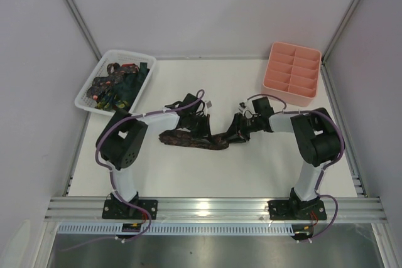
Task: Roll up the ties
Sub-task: Roll the tie
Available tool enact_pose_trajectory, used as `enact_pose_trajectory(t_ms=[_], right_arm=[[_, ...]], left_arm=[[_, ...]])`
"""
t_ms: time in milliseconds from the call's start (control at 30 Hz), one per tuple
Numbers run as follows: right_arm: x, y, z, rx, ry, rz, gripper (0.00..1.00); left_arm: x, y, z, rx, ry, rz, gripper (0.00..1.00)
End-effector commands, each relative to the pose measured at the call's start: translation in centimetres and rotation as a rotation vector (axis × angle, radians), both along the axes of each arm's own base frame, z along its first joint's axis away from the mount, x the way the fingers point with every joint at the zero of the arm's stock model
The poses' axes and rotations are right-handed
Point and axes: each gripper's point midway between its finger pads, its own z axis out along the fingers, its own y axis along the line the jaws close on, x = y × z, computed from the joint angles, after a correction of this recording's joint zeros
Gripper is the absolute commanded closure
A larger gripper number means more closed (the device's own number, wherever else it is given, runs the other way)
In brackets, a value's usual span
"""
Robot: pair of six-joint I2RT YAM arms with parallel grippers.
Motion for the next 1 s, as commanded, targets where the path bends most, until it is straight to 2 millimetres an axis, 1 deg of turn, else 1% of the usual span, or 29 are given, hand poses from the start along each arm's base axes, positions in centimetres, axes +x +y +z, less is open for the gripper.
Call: enact_pose_trajectory(t_ms=[0,67,167,200,267,300,333,400,467,500,533,567,600,633,667,700,733,767,800,833,867,933,967], right_arm=[[0.3,0.9,1.6,0.026,0.006,0.043,0.69],[0.2,1.1,1.9,0.02,0.017,0.046,0.72],[0.1,1.1,2.4,0.009,0.052,0.051,0.81],[-0.2,0.9,2.4,-0.006,0.077,0.052,0.86],[0.1,0.9,2.8,-0.024,0.081,0.044,0.94],[-0.2,0.8,2.9,-0.036,0.106,0.044,0.96],[0.1,0.9,3.2,-0.042,0.101,0.043,0.99],[-0.4,0.6,3.3,-0.076,0.141,0.041,1.0],[-0.2,0.9,4.0,-0.094,0.125,0.059,1.0],[-0.9,0.7,3.9,-0.128,0.165,0.065,1.0],[-1.2,0.9,3.6,-0.164,0.168,0.074,1.0],[-1.0,1.0,3.8,-0.184,0.171,0.074,1.0],[-1.9,0.7,3.2,-0.226,0.235,0.079,1.0],[-2.4,0.9,2.7,-0.268,0.246,0.092,1.0],[-2.6,1.0,2.4,-0.304,0.262,0.092,1.0],[-2.8,1.1,2.6,-0.343,0.281,0.097,1.0],[-2.7,1.1,1.9,-0.388,0.283,0.092,1.0],[-3.2,1.5,1.7,-0.423,0.284,0.104,1.0],[-3.0,1.2,1.5,-0.475,0.28,0.093,1.0],[-3.2,1.2,0.8,-0.507,0.294,0.096,1.0],[-3.9,1.0,0.5,-0.549,0.32,0.105,1.0],[-3.9,0.7,-0.5,-0.62,0.32,0.101,1.0],[-4.2,0.5,-0.7,-0.651,0.323,0.105,1.0]], left_arm=[[1.1,-0.1,-0.6,0.015,-0.032,-0.026,0.99],[1.2,-0.1,-0.8,0.021,-0.031,-0.026,1.0],[1.3,-0.2,-0.9,0.023,-0.036,-0.026,0.99],[1.4,-0.3,-0.9,0.021,-0.041,-0.026,0.99],[1.2,-0.6,-1.0,0.017,-0.038,-0.033,1.0],[0.9,-0.8,-1.1,0.016,-0.03,-0.034,0.99],[0.8,-1.3,-1.1,0.009,-0.036,-0.044,1.0],[0.4,-1.9,-1.2,0.003,-0.03,-0.05,0.99],[-0.1,-2.8,-1.1,-0.013,-0.028,-0.058,1.0],[-0.2,-3.2,-1.0,-0.02,-0.024,-0.052,0.99],[-0.5,-3.9,-0.9,-0.031,-0.028,-0.061,1.0],[-0.6,-4.3,-0.8,-0.038,-0.028,-0.065,0.99],[-0.7,-4.7,-0.7,-0.043,-0.024,-0.063,0.99],[-1.1,-5.1,-0.9,-0.041,-0.023,-0.074,0.99],[-1.1,-5.3,-1.0,-0.035,-0.027,-0.073,1.0],[-1.1,-5.5,-1.0,-0.038,-0.029,-0.07,0.99],[-1.3,-5.6,-1.1,-0.033,-0.029,-0.062,1.0],[-1.1,-5.3,-1.1,-0.019,-0.04,-0.044,1.0],[-1.2,-5.1,-1.2,-0.012,-0.041,-0.036,1.0],[-1.1,-4.9,-1.0,-0.01,-0.051,-0.027,0.99],[-1.4,-4.4,-1.4,0.005,-0.046,-0.022,1.0],[-1.5,-3.6,-1.9,0.044,-0.045,-0.009,0.99],[-1.8,-3.1,-2.1,0.06,-0.042,-0.002,1.0]])
